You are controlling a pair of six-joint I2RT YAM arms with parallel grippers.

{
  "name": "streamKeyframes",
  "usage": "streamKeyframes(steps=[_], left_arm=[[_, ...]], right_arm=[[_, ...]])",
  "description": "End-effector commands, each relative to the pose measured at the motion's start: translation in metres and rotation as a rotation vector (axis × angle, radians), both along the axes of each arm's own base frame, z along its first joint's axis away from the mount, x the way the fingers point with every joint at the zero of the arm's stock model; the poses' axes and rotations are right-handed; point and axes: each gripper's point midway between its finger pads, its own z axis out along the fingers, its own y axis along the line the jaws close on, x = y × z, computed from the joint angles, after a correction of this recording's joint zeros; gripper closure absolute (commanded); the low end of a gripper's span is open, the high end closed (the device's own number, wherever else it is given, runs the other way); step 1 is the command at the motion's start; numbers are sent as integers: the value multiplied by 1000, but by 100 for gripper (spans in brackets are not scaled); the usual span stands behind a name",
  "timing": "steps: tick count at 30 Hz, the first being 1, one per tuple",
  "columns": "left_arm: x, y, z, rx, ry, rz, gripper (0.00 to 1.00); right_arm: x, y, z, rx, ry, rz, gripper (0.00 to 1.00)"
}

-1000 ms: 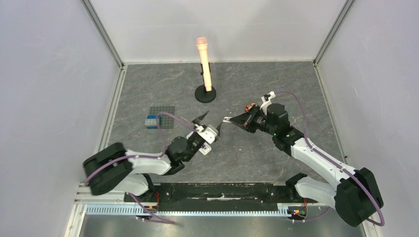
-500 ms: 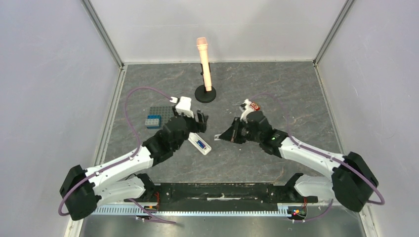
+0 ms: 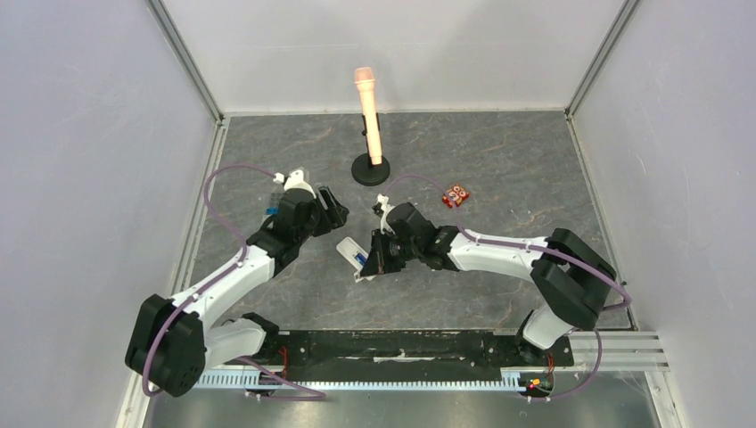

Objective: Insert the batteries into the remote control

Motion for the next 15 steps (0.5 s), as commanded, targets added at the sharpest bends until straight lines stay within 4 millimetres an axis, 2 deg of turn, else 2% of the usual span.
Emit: streamKeyframes(steps=[1, 8, 15], left_arm=[[-2, -17, -6, -123, 55, -29, 27], [6, -17, -22, -140, 81, -14, 27], [12, -14, -42, -130, 115, 16, 27]], right_arm=[[-5, 7, 0, -23, 20, 60, 100], [-5, 6, -22, -95, 55, 81, 100], [-3, 2, -32, -137, 63, 77, 100]])
